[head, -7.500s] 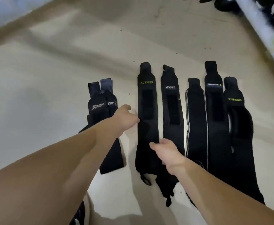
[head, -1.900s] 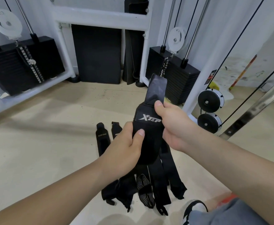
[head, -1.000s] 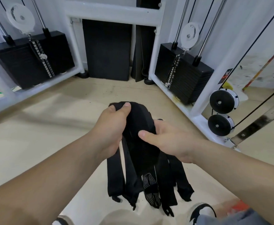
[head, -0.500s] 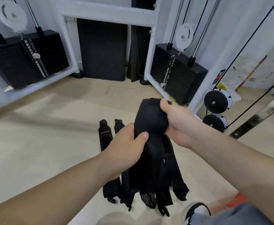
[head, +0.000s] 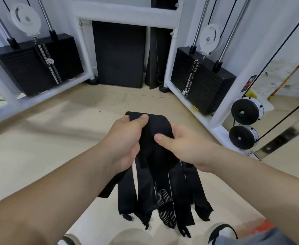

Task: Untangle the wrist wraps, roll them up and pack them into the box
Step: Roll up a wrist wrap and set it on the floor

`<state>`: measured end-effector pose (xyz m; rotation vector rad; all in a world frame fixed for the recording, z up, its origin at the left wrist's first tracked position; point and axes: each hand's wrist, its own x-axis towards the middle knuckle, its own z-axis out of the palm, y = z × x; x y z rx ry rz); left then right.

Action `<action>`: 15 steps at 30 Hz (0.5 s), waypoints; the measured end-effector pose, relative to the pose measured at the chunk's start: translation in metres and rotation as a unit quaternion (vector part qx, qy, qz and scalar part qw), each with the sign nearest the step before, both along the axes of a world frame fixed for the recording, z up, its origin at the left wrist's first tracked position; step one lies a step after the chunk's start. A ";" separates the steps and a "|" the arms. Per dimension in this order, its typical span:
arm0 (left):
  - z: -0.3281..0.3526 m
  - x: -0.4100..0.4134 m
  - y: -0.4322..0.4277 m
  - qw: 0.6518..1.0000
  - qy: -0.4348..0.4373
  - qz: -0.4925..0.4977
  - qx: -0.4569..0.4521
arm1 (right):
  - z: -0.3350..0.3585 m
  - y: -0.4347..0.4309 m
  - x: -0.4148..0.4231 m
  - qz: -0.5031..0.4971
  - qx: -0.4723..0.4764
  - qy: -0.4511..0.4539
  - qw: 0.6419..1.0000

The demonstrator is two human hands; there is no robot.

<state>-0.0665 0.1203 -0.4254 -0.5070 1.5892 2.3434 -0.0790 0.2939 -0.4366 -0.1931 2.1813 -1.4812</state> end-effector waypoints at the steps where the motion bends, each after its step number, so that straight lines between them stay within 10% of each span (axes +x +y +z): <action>1: 0.001 0.002 0.001 1.000 0.002 -0.011 0.005 | 0.000 -0.001 -0.002 -0.009 -0.021 -0.003 1.000; 15: -0.016 0.030 0.012 0.951 0.056 -0.228 -0.199 | 0.009 0.006 -0.012 -0.164 -0.100 -0.134 0.972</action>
